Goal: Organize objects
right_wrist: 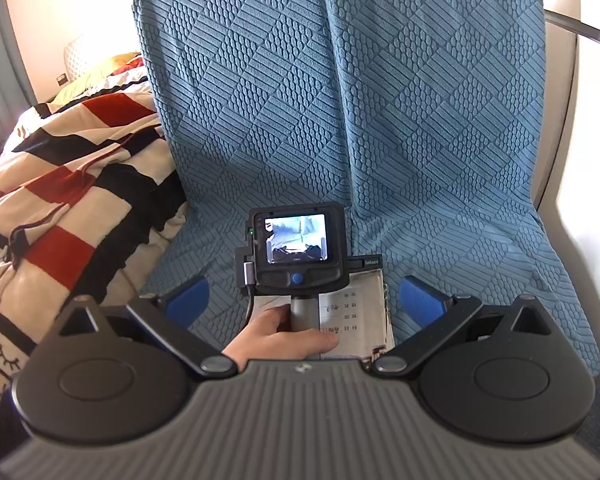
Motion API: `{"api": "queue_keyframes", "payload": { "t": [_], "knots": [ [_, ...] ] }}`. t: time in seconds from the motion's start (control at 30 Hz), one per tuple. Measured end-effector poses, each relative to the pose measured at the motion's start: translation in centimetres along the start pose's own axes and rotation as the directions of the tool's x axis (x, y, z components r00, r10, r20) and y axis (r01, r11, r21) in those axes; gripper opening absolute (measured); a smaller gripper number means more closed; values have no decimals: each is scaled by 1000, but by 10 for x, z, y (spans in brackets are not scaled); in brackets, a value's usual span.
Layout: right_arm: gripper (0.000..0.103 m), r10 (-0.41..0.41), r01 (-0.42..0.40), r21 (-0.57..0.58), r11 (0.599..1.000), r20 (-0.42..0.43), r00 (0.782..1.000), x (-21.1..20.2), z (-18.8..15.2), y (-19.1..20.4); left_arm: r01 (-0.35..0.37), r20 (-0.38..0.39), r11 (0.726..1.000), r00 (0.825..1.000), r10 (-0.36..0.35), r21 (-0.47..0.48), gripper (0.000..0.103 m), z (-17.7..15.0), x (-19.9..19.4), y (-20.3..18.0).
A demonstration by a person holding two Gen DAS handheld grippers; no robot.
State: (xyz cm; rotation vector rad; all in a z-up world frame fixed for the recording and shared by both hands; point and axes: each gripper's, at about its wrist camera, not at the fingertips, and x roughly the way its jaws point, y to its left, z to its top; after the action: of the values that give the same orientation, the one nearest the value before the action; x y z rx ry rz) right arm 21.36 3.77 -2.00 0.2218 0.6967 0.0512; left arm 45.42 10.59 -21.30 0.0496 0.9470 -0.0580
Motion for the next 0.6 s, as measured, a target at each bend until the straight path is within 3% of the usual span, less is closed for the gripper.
{"api": "queue_keyframes", "payload": {
  "t": [0.6],
  "knots": [
    [103,-18,18,-25,1000,-5,1000,21,13,14,3,0,1000,1000,-3,-2,103,-1,1,1]
  ]
}}
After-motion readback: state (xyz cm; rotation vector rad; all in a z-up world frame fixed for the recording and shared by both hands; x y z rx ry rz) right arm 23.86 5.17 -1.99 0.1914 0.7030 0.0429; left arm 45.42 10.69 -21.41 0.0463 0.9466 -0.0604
